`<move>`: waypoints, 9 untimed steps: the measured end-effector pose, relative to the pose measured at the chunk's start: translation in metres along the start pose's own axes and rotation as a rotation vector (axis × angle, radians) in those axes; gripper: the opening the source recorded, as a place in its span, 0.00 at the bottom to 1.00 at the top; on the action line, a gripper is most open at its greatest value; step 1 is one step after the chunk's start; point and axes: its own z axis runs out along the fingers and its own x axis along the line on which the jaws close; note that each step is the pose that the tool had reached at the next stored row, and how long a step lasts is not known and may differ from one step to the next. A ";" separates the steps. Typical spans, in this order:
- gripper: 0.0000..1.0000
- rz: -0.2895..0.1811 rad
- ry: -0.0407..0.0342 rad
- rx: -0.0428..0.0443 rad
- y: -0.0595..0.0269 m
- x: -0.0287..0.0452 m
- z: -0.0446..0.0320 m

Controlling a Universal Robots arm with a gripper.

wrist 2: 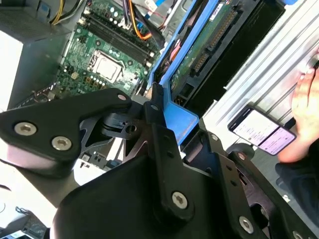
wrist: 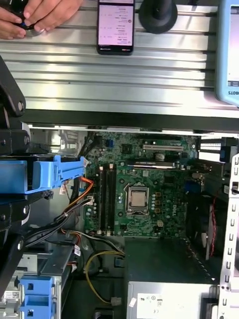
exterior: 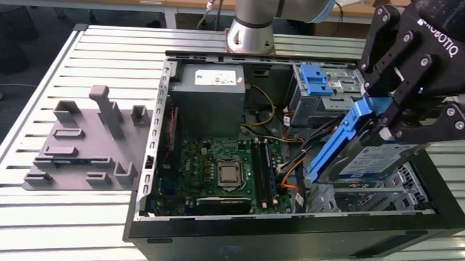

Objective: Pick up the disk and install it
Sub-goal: 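Insert the disk into the insertion slot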

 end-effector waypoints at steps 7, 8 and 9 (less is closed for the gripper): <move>0.37 -0.005 0.0002 -0.0004 -0.0171 0.0004 0.0035; 0.37 -0.005 0.0002 -0.0004 -0.0182 0.0004 0.0038; 0.37 -0.005 0.0001 -0.0004 -0.0193 0.0003 0.0041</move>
